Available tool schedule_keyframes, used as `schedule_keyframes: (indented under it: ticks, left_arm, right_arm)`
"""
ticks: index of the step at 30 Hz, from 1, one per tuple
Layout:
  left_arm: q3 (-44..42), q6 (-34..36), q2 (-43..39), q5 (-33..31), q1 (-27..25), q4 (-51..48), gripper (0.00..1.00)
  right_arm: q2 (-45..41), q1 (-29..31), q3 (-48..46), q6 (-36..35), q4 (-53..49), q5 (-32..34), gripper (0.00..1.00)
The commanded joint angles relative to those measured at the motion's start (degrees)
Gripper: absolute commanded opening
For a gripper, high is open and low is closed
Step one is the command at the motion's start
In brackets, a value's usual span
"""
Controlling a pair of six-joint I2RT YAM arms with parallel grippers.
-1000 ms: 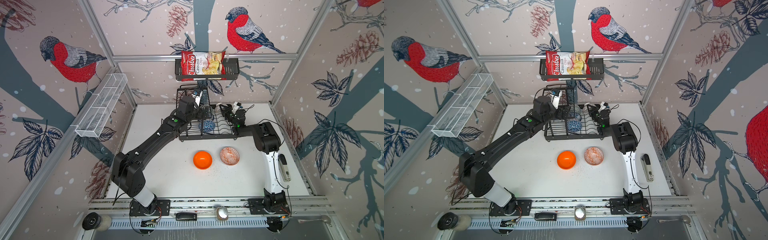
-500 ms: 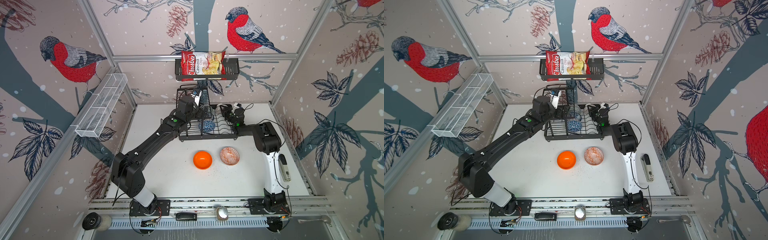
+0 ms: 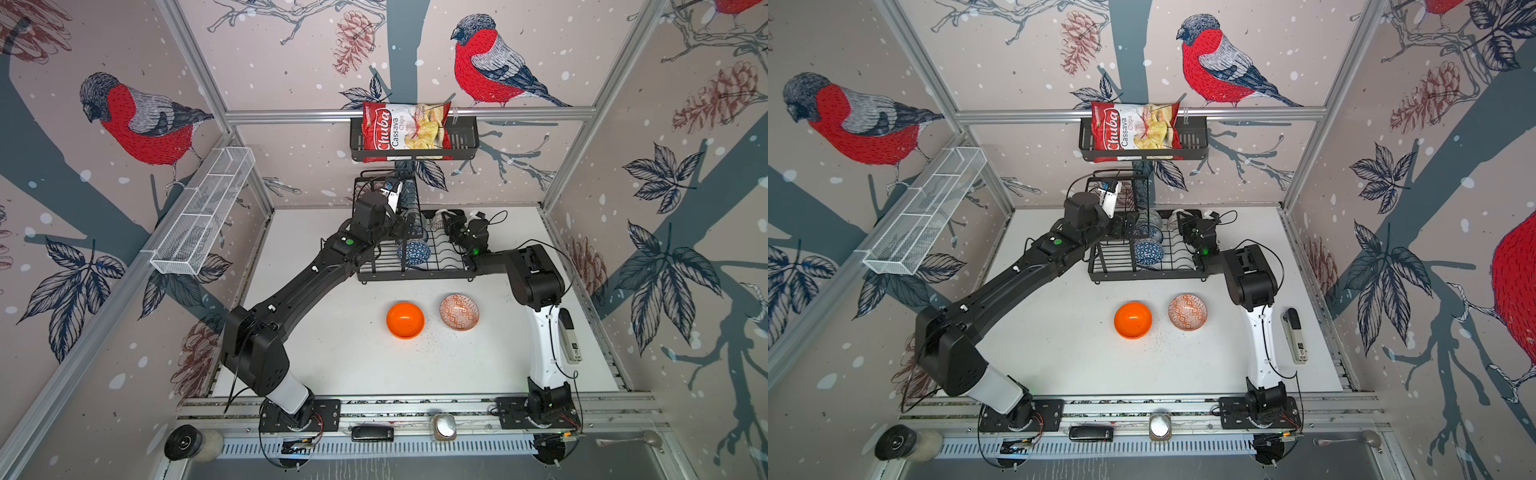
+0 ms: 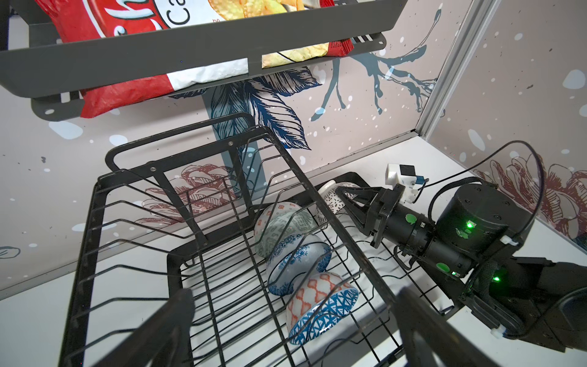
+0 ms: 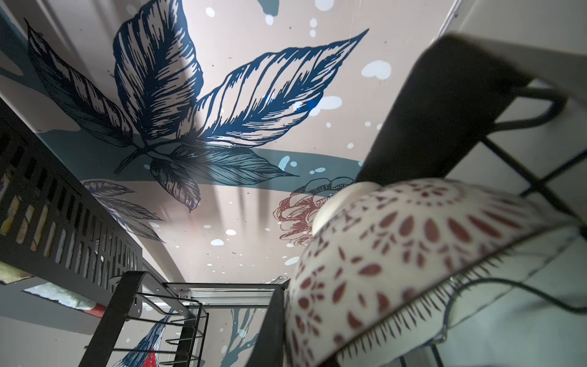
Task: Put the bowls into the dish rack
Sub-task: 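Lower the white bowl into the rack slots beyond the other bowls with the right gripper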
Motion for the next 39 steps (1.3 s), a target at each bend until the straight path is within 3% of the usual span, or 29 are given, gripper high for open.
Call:
schedule_keyframes:
  ticks: [1,24,39]
  left_arm:
    - [0.0,-0.7,-0.4,-0.2,0.1,2.1,0.98]
    - [0.0,-0.8,-0.2,0.0,0.0,2.1,0.98]
    - [0.0,-0.9,-0.4,0.1,0.1,2.2,0.98]
  right_arm:
    - [-0.3,0.4,-0.3,1.4,-4.4,0.0,0.14]
    - [-1.3,0.1,0.1,0.2,-4.3,0.3,0.31]
    - [-0.7,-0.9,1.6,-0.5,-3.2,-0.8,0.35]
